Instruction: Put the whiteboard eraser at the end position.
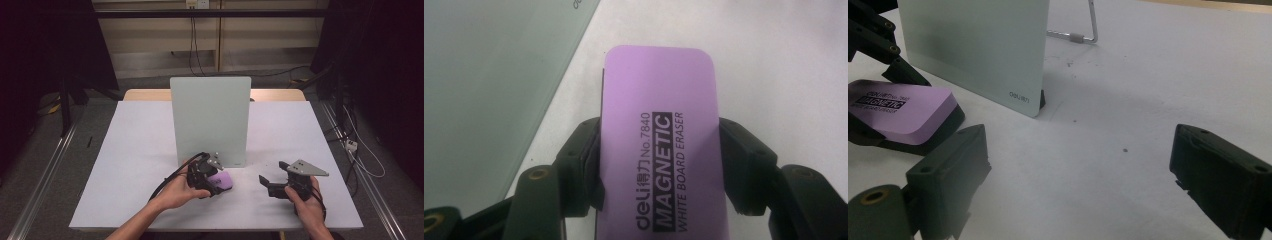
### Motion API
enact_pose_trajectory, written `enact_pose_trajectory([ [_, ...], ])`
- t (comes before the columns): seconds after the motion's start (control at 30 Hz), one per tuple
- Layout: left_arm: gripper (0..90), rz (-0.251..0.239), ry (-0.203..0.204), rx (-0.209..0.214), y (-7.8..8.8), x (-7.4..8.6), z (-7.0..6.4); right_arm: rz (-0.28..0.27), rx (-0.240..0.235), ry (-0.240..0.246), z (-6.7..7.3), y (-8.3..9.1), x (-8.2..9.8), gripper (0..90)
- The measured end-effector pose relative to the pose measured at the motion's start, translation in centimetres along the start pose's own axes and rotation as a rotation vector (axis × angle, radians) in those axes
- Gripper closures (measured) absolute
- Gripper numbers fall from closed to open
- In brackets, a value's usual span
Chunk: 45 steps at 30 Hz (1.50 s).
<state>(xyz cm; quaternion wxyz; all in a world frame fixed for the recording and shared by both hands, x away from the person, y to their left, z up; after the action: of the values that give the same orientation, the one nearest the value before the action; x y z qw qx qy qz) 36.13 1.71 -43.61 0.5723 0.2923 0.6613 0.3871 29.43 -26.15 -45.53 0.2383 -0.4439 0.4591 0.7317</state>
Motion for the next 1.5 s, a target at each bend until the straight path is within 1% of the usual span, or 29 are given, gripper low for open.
enact_pose_trajectory([
  [0.03,39.6,-0.015,0.010,-0.004,-0.2,0.0,0.0,0.001,0.002,0.000,-0.1,0.0,0.0,8.8],
  [0.07,39.0,0.000,0.008,-0.018,-0.2,0.0,0.0,-0.002,0.001,-0.001,-0.1,0.0,0.0,8.9],
  [0.1,38.0,-0.013,0.013,0.002,-0.2,0.0,0.0,-0.002,0.001,-0.003,-0.1,0.0,0.0,8.9],
  [0.2,33.2,-0.028,0.004,-0.003,-0.1,0.0,-0.1,-0.003,-0.003,0.004,0.0,0.1,0.0,8.8],
  [0.23,31.8,-0.038,0.015,-0.001,-0.1,0.0,-0.1,-0.003,-0.002,0.003,0.0,0.1,0.0,8.8],
  [0.47,16.8,-0.076,0.038,-0.031,0.5,0.1,0.3,-0.002,-0.004,0.005,0.0,-0.1,0.0,8.8],
  [0.5,14.9,-0.063,0.042,-0.063,0.7,0.1,0.3,-0.002,-0.004,0.004,0.0,-0.1,0.0,8.8],
  [0.57,13.3,-0.098,0.045,-0.038,0.9,0.1,0.5,-0.002,-0.004,0.004,0.0,-0.1,0.0,8.7],
  [0.6,11.8,-0.103,0.043,-0.043,1.0,0.1,0.5,-0.002,-0.004,0.003,0.0,-0.1,0.0,8.7],
  [0.63,10.4,-0.117,0.058,-0.052,1.1,0.1,0.5,-0.002,-0.004,0.003,0.0,-0.1,0.0,8.7],
  [0.67,10.1,-0.122,0.058,-0.059,1.3,0.1,0.5,-0.001,-0.003,0.004,0.0,0.0,0.0,8.7],
  [0.73,8.3,-0.134,0.049,-0.049,1.7,0.2,0.7,-0.001,-0.001,0.002,0.0,0.0,0.0,8.6],
  [0.77,8.0,-0.156,0.071,-0.055,1.8,0.1,0.6,-0.001,-0.001,0.001,-0.1,0.0,0.0,8.6],
  [0.87,7.4,-0.163,0.058,-0.068,2.1,0.2,0.7,-0.003,-0.001,0.001,0.0,0.0,0.0,8.6],
  [0.9,7.4,-0.170,0.061,-0.075,2.2,0.2,0.8,-0.003,0.000,0.001,0.0,0.0,0.0,8.6],
  [0.93,7.2,-0.188,0.084,-0.080,2.3,0.2,0.8,-0.003,0.000,0.001,0.0,0.0,0.0,8.6],
  [1.07,7.1,-0.205,0.090,-0.097,3.0,0.3,1.1,-0.004,0.001,-0.003,-0.1,0.1,0.0,8.6],
  [1.1,7.0,-0.223,0.100,-0.109,3.0,0.4,1.1,-0.003,0.001,-0.003,-0.1,0.1,0.0,8.6],
  [1.13,7.0,-0.216,0.102,-0.133,3.3,0.4,1.1,-0.003,0.001,-0.002,-0.1,0.0,0.0,8.6],
  [1.17,6.9,-0.231,0.101,-0.118,3.5,0.5,1.3,-0.003,0.002,-0.002,-0.1,0.0,0.0,8.6],
  [1.2,6.8,-0.229,0.104,-0.140,3.8,0.6,1.3,-0.003,0.002,-0.001,0.0,0.0,0.0,8.6],
  [1.23,6.6,-0.263,0.114,-0.136,3.9,0.7,1.3,-0.004,0.002,0.000,0.0,0.0,0.0,8.6],
  [1.27,6.5,-0.261,0.113,-0.150,4.2,0.8,1.4,-0.003,0.002,0.000,-0.1,0.0,0.0,8.6],
  [1.3,6.2,-0.281,0.126,-0.165,4.4,0.9,1.5,-0.004,0.003,-0.001,0.0,0.1,0.0,8.6],
  [1.33,6.2,-0.277,0.126,-0.204,4.7,0.9,1.5,-0.003,0.003,0.000,-0.1,0.1,0.0,8.6],
  [1.37,6.2,-0.299,0.127,-0.201,4.8,1.0,1.6,-0.003,0.002,-0.001,-0.1,0.1,0.0,8.6],
  [1.4,6.2,-0.307,0.141,-0.229,5.1,1.0,1.5,-0.003,0.003,-0.001,-0.1,0.1,0.0,8.6],
  [1.43,6.2,-0.317,0.137,-0.224,5.3,1.2,1.7,-0.003,0.003,-0.001,-0.1,0.1,0.0,8.6],
  [1.5,6.2,-0.338,0.148,-0.250,5.7,1.3,1.9,-0.003,0.004,-0.001,-0.1,0.1,0.1,8.6],
])
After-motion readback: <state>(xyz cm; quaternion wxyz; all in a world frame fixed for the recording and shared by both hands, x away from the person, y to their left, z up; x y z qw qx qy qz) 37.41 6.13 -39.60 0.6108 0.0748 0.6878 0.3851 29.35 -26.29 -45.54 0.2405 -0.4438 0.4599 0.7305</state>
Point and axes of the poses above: each handheld gripper's, and its own axes: y roughly backward along the jaws, x roughly out of its underside, z roughly to its left, the point moved 1 cm from there along -y, roughly forward along the jaws, and after that the axes turned 5 degrees about -y, right-handed, at the moved point
